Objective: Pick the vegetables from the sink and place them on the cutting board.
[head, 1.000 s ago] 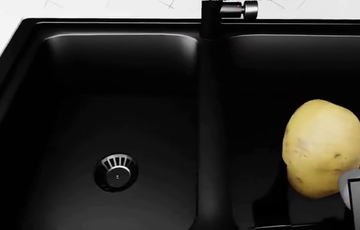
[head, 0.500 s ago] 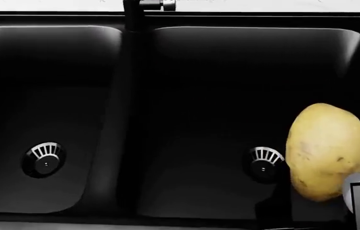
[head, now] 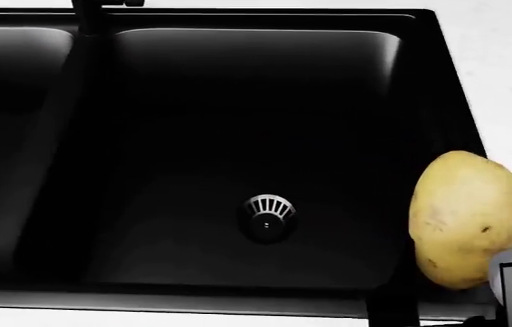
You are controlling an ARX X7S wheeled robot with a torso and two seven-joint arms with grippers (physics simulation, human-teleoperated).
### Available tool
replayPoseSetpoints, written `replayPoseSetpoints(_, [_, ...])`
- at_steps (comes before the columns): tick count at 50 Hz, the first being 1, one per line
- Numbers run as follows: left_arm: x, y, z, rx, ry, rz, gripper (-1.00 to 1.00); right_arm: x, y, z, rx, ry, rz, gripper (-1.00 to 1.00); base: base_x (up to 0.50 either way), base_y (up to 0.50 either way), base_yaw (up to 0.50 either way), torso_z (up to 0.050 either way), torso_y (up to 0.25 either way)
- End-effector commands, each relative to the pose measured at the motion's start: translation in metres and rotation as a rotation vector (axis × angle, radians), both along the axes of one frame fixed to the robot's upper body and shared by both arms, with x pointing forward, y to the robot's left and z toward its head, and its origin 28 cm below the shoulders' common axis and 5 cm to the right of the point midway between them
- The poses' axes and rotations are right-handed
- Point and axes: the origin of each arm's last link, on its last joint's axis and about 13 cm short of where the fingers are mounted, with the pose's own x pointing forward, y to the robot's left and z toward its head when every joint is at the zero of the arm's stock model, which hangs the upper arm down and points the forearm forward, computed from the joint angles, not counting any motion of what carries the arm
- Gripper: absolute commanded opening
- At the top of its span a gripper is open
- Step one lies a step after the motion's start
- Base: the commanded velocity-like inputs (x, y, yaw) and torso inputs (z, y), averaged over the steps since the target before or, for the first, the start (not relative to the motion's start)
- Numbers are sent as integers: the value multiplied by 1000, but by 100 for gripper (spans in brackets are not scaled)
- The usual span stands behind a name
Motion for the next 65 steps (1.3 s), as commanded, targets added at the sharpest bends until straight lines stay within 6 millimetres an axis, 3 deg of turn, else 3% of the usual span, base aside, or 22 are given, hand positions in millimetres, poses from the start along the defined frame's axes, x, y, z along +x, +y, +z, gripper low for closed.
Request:
replayPoseSetpoints(1, [1, -1, 4, -55, -38, -27, -100, -1, -2, 0, -6, -13, -3, -100, -66, -500, 0, 0, 0])
replayPoseSetpoints(65, [2, -3, 1, -58, -24, -35, -100, 7, 1, -8, -9, 11, 24, -100, -9, -500, 0, 0, 0])
